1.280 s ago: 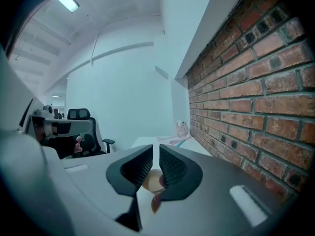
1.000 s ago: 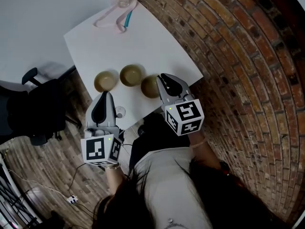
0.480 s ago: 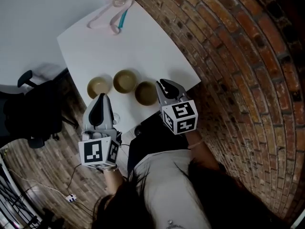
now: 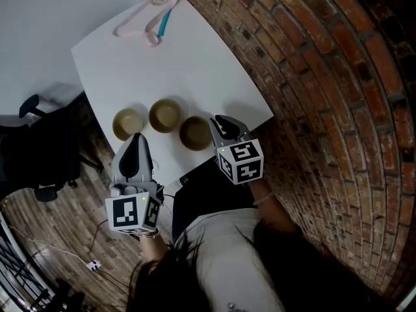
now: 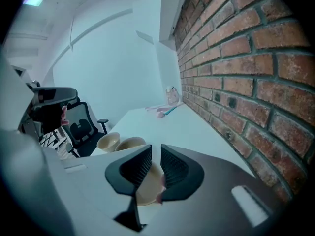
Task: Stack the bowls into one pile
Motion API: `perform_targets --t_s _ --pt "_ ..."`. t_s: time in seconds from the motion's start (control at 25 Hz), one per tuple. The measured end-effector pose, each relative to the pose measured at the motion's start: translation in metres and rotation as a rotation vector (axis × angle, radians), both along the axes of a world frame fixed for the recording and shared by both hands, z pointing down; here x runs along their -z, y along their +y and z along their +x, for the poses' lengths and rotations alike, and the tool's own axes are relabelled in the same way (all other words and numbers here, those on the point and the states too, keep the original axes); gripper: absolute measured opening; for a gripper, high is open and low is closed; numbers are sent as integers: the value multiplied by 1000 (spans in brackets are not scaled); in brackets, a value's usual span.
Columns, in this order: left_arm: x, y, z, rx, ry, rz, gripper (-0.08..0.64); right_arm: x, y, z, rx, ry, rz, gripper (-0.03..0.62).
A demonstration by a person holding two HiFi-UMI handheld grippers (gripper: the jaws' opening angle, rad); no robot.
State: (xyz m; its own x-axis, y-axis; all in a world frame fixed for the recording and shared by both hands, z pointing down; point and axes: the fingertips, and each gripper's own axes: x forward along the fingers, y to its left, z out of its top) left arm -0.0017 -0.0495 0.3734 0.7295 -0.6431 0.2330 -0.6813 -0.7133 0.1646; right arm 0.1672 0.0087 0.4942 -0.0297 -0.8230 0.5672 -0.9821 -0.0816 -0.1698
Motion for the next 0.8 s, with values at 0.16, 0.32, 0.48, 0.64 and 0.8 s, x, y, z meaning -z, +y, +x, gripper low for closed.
perform_targets --t_s 0.16,0.32,0.48,0.64,0.8 --pt "-9 -4 1 6 -13 -24 -2 -16 -2 -1 10 -16 -42 61" --pt "-17 -8 2 15 -18 -48 -2 -31 -3 -2 18 -25 -80 63" --pt "-23 -14 6 16 -21 -64 -2 -44 -5 -1 20 -34 -120 63" --pt "-28 -18 8 16 -25 -73 -2 -58 -4 -2 28 -39 -160 66" --pt "-38 -17 9 7 -49 -98 -2 -69 -2 -4 37 -46 -191 67"
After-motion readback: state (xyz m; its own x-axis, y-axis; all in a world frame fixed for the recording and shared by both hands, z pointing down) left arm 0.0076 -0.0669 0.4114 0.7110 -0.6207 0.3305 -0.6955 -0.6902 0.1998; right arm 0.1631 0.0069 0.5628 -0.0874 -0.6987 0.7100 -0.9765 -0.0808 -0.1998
